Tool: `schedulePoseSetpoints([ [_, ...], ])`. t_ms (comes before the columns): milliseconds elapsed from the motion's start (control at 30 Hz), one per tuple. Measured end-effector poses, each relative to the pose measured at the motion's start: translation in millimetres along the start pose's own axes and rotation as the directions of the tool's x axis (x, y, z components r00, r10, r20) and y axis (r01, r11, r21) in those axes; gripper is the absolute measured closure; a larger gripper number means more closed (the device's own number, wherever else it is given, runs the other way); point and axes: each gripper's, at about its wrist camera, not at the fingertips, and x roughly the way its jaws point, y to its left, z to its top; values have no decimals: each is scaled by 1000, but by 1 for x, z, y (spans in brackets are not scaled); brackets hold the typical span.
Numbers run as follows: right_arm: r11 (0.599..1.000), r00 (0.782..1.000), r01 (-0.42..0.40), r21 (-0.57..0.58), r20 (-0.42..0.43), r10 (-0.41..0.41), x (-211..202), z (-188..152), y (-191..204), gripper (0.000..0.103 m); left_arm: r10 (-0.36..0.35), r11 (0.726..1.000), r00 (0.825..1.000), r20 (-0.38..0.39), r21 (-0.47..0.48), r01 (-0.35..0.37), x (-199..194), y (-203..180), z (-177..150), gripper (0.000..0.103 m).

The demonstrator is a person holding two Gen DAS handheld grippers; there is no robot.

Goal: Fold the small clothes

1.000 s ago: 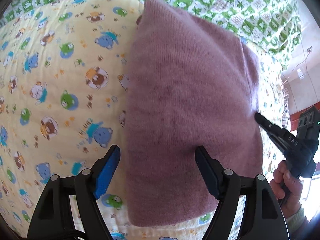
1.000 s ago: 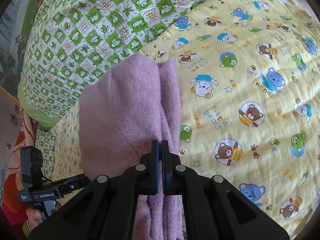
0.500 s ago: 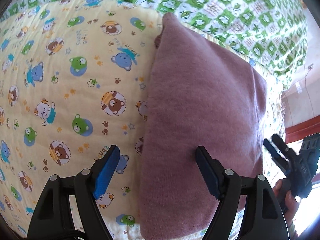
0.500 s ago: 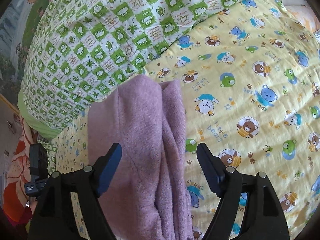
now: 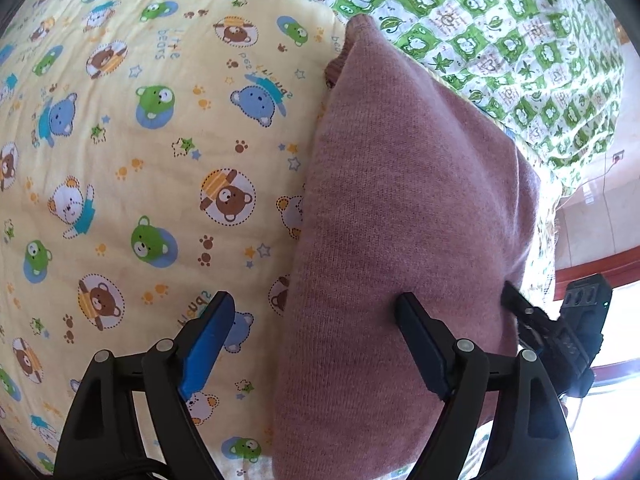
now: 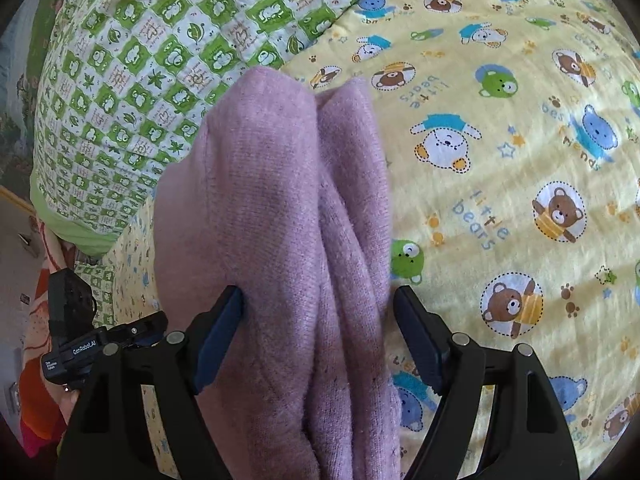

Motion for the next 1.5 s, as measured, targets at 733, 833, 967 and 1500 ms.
schedulePoseSetpoints([
  [733,978,983,-184,95,1,185,-2,-10,-26,70,-39,999,998,55,-11,40,32,-36,-4,49],
  [833,983,986,-166,84,6,166,-3,-9,-19,71,-46,999,996,82,15,45,23,-38,-8,62],
  [967,987,989,-149,54,33,147,-13,-10,-4,73,-73,997,991,114,14,72,6,-37,-13,68],
  [1500,975,974,-212,-63,66,216,-40,-40,89,75,-151,989,955,257,44,144,-121,21,-56,71],
])
